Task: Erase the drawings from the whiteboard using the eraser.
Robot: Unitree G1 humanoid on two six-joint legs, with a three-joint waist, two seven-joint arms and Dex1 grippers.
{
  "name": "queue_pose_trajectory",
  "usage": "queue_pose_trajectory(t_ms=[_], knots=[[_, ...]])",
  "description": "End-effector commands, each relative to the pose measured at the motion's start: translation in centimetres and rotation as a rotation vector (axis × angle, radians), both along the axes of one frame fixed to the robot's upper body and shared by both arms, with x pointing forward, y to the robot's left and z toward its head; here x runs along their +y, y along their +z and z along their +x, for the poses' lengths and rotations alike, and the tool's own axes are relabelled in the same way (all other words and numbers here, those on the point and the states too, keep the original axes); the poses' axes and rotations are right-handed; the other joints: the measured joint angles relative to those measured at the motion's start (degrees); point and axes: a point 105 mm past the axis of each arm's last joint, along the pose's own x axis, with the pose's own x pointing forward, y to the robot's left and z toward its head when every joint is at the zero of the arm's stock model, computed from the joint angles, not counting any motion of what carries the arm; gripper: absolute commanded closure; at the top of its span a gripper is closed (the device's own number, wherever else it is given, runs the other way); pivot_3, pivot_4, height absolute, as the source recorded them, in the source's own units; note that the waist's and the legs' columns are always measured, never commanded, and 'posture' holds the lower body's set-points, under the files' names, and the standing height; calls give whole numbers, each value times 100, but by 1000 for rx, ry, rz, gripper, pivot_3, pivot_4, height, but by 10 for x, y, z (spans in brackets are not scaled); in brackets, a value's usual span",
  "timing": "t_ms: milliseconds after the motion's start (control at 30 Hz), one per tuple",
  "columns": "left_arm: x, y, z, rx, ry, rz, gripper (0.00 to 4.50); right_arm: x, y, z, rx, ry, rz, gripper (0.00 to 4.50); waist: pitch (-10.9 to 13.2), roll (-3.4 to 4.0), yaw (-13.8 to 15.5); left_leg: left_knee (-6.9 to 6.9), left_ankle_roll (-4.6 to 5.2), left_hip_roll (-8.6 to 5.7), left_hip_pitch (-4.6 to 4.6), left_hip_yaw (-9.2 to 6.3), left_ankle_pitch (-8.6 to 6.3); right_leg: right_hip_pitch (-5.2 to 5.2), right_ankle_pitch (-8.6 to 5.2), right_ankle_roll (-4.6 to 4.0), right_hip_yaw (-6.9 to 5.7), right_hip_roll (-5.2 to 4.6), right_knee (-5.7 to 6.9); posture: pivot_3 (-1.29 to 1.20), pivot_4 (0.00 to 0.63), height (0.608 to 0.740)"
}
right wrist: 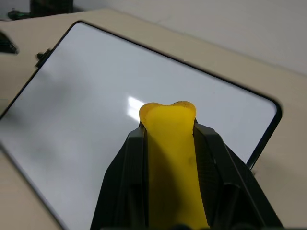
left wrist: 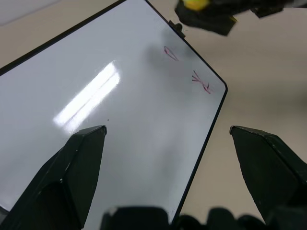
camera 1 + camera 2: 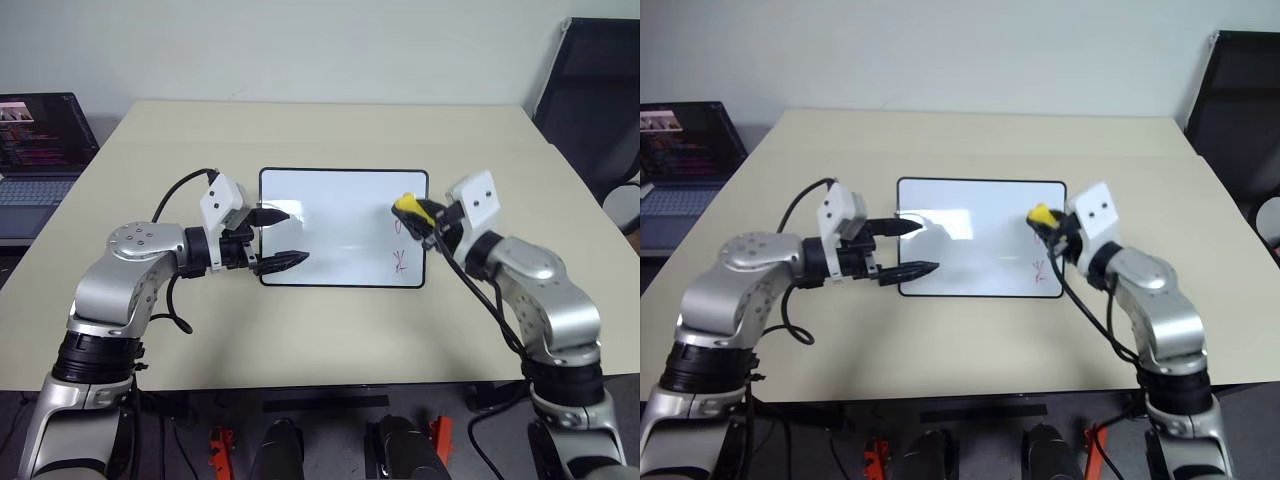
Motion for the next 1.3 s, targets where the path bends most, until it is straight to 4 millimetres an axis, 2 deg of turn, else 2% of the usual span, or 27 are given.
queue_pose_trajectory(t_ms=[33, 267, 467, 700, 800, 900, 1067, 1200, 1300], knots=[[-2, 12, -7, -36, 9, -51, 0, -7, 5, -21, -58, 39, -57, 3524, 0, 0, -2, 1, 0, 0, 0, 1, 0, 0, 0, 0, 1, 0, 0, 0, 150, 740], [-7, 7, -11, -21, 24, -69, 0, -16, -8, -21, -143, -8, -134, 3524, 1, -2, -23, 18, 1, 0, 5, 3, 1, 3, -14, -30, 6, 0, 7, 0, 150, 740], [-8, 8, -9, -20, 28, -72, 0, -10, -11, -13, -203, -20, -198, 3524, 1, -2, -18, 19, 0, 0, 5, 5, 1, 3, -14, -30, 6, 0, 5, 0, 150, 740], [-11, 6, -7, -20, 17, -62, 0, 11, -5, 16, -257, -53, -297, 3524, 1, -2, -20, 20, 0, 0, 6, 4, 1, 3, -13, -31, 5, 1, 7, 0, 150, 740], [-12, 6, -7, -21, 11, -57, 0, 14, 0, 34, -282, -90, -338, 3524, 1, -2, -15, 20, 0, 0, 5, 5, 1, 3, -13, -29, 7, 0, 4, 0, 150, 740], [-13, 5, -7, -21, 8, -56, 0, 14, -3, 44, -277, -109, -372, 3524, 1, -2, -11, 18, 0, 0, 4, 5, 1, 2, -12, -28, 6, 0, 4, 0, 150, 740], [-12, 4, -9, -21, 12, -51, 0, 8, -32, 42, -150, -70, -476, 3524, 0, -3, 0, 14, -1, 0, 3, 4, 0, 3, 1, -2, 4, 0, 1, 0, 150, 740], [-12, 5, -8, -28, 16, -51, 0, 9, -38, 38, -120, -30, -501, 3524, 0, -3, -2, 20, 0, 0, 6, 4, 1, 5, -2, -10, 5, 1, 6, 0, 150, 740], [-11, 5, -8, -30, 17, -50, 0, 9, -33, 41, -148, -46, -506, 3524, 0, -3, -4, 30, 1, 0, 10, 4, 1, 10, -7, -29, 6, 0, 7, 0, 150, 740]])
